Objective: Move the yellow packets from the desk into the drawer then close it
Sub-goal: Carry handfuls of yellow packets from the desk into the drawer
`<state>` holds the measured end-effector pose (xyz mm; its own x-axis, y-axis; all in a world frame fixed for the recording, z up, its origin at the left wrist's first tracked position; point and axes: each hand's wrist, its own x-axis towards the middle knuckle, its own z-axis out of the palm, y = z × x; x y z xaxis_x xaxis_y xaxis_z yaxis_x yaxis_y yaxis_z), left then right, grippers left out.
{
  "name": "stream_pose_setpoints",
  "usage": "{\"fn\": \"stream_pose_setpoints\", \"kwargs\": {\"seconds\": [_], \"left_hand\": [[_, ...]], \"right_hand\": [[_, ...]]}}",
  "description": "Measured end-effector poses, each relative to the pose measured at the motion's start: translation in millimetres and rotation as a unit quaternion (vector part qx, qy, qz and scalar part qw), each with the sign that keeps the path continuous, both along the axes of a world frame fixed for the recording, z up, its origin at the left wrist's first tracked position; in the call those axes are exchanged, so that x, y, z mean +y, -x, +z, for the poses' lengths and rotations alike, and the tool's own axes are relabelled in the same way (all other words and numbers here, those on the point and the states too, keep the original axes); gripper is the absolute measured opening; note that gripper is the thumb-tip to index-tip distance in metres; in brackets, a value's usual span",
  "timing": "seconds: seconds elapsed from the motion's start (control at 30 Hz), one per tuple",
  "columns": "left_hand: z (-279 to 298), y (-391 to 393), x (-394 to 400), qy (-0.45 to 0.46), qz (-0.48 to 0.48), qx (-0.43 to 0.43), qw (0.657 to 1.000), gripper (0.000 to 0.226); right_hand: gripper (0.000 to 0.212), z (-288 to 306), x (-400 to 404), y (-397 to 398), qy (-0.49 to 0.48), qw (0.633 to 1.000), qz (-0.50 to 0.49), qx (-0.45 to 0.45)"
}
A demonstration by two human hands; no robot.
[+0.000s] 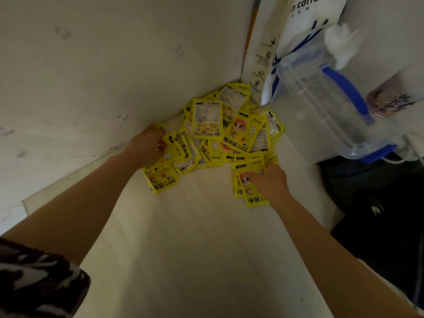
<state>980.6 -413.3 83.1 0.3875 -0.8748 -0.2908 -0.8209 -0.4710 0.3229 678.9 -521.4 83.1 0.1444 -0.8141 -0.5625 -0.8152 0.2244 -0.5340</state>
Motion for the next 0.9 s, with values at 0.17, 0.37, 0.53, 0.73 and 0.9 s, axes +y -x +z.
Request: {"fn": "stream_pose_setpoints", "kwargs": {"seconds": [0.17,0.37,0.53,0.73,0.9], "left_hand": [[3,2,7,0.021,-0.015,-0.055,0.998,0.035],[10,16,23,0.019,0.016,-0.051,0.998,0.034],[23,39,50,0.059,0.068,-0.022,0.996,0.025],[48,91,92,0.155,0.166,0.034,0.973,0.025],[56,148,127,0.175,0.294,0.205,0.917,0.021]], "right_hand": [[0.029,5,7,-3,-0.029,0.998,-0.037,-0.043],[0.036,8,22,8,-0.033,0.995,-0.044,-0.08],[0.009,26,47,25,-0.029,0.993,-0.066,-0.097],[0.02,33,78,57,-0.03,0.988,-0.096,-0.12],[0.025,36,107,83,-0.042,0.988,-0.086,-0.122]]}}
